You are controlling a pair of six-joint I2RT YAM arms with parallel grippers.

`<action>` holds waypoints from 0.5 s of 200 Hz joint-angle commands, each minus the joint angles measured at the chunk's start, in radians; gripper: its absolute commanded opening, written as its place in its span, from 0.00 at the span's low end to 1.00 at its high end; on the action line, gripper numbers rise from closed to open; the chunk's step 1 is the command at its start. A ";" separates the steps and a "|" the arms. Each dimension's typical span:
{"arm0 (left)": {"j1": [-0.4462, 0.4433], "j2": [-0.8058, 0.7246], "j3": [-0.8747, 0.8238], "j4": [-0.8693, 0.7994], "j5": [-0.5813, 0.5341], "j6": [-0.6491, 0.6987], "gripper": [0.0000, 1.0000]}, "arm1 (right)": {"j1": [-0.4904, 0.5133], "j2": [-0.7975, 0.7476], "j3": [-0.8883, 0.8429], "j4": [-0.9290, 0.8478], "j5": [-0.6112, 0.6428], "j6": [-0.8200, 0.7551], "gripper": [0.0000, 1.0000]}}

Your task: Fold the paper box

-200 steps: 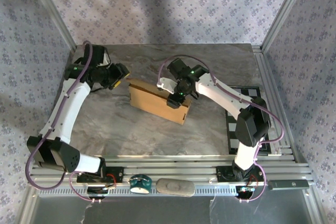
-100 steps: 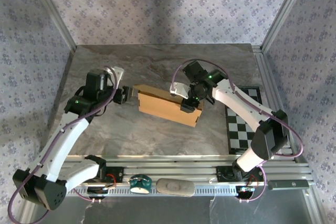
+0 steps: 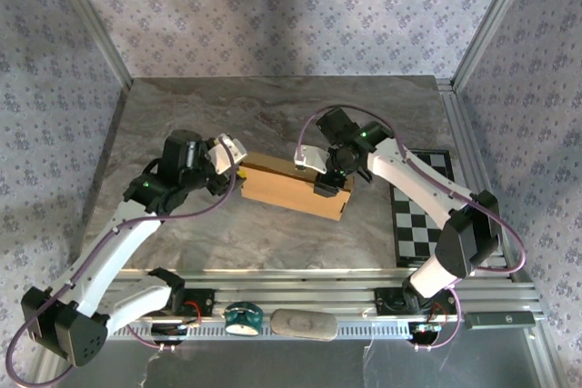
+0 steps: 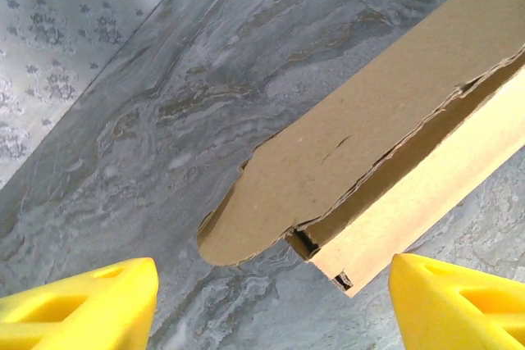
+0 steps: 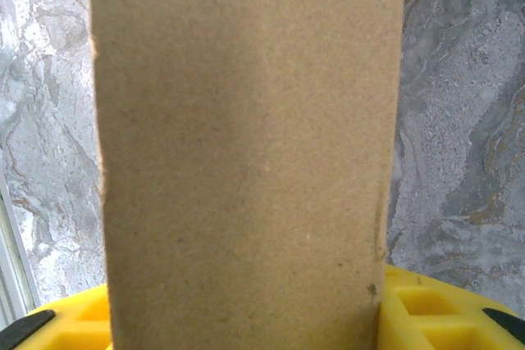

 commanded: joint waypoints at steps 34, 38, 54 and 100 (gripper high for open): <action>-0.027 0.001 -0.014 0.038 -0.038 0.126 0.76 | 0.012 0.004 0.003 -0.011 0.017 -0.024 0.48; -0.027 0.004 -0.012 0.040 -0.039 0.126 0.76 | 0.014 0.004 0.002 -0.010 0.018 -0.025 0.48; -0.027 0.029 0.001 0.043 -0.037 0.126 0.75 | 0.015 0.004 0.000 -0.012 0.020 -0.026 0.48; -0.027 0.074 0.027 0.053 -0.028 0.112 0.63 | 0.017 0.002 -0.003 -0.009 0.023 -0.025 0.48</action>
